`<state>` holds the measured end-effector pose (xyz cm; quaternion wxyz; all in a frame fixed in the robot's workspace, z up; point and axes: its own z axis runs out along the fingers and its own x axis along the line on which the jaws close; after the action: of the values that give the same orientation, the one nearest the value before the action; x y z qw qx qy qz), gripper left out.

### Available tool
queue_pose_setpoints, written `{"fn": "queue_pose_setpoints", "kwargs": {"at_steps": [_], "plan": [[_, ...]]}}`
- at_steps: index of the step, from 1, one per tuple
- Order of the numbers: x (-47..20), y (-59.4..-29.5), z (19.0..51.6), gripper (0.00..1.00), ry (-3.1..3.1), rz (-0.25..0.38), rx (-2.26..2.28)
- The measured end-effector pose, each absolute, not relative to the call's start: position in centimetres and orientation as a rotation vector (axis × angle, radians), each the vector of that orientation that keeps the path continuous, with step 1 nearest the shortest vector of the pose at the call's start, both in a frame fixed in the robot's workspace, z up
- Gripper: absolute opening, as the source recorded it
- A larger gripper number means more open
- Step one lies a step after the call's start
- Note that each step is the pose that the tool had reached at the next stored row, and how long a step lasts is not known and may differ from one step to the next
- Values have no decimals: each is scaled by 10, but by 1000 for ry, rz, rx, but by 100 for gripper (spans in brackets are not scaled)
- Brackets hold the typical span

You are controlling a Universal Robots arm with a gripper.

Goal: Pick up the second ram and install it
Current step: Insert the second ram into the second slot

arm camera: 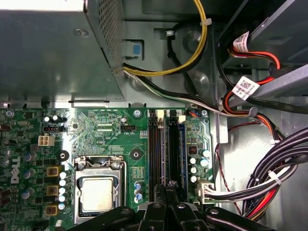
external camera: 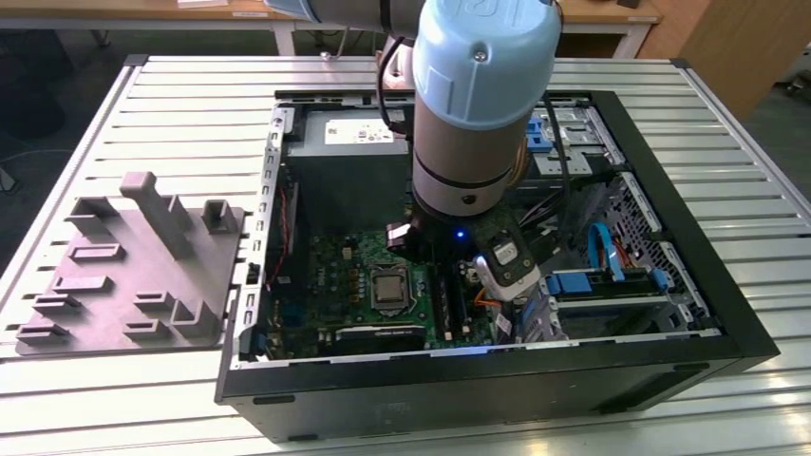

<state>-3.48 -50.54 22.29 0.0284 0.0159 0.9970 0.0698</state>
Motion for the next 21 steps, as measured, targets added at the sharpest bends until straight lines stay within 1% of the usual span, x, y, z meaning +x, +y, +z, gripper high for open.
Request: {"fn": "queue_pose_setpoints", "kwargs": {"at_steps": [21], "plan": [[-37, -505, 223, 11, 3070, 217, 11]]}}
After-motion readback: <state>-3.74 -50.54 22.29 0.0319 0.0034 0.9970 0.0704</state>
